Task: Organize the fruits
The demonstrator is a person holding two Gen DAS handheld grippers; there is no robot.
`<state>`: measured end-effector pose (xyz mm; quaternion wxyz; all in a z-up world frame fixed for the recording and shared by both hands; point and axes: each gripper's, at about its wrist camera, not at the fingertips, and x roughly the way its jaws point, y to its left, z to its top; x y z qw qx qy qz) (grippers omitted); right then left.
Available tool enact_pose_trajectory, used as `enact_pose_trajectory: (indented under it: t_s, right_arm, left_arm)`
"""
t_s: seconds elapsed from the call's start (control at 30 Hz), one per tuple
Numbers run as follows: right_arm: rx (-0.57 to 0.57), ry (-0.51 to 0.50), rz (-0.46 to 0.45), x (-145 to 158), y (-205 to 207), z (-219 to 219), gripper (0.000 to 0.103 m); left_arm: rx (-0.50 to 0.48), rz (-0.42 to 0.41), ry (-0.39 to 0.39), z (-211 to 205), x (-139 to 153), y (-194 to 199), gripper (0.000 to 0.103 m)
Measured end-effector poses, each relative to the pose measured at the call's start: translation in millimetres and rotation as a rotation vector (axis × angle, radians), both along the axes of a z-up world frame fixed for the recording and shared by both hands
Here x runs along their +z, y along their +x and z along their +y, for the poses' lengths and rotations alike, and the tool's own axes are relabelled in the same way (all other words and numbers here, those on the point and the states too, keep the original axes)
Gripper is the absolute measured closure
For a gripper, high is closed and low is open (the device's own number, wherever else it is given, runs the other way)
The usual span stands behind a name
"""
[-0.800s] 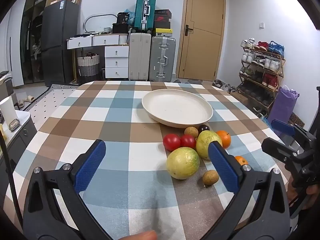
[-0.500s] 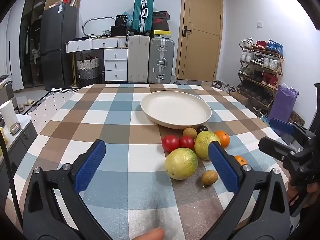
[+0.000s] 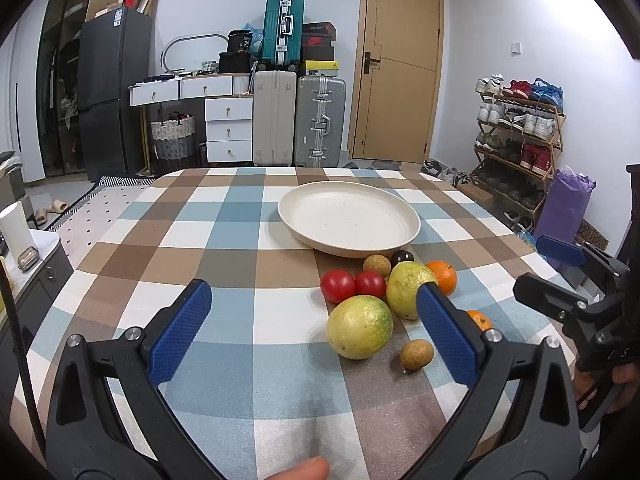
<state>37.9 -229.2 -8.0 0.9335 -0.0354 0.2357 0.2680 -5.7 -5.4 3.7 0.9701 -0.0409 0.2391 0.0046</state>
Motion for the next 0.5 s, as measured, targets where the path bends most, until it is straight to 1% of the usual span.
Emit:
enact_pose_trajectory:
  t_s: [0.5]
  right_arm:
    - [0.000, -0.003, 0.001, 0.1, 0.1, 0.1, 0.000]
  left_arm:
    - [0.001, 0.000, 0.000, 0.2, 0.3, 0.2, 0.001]
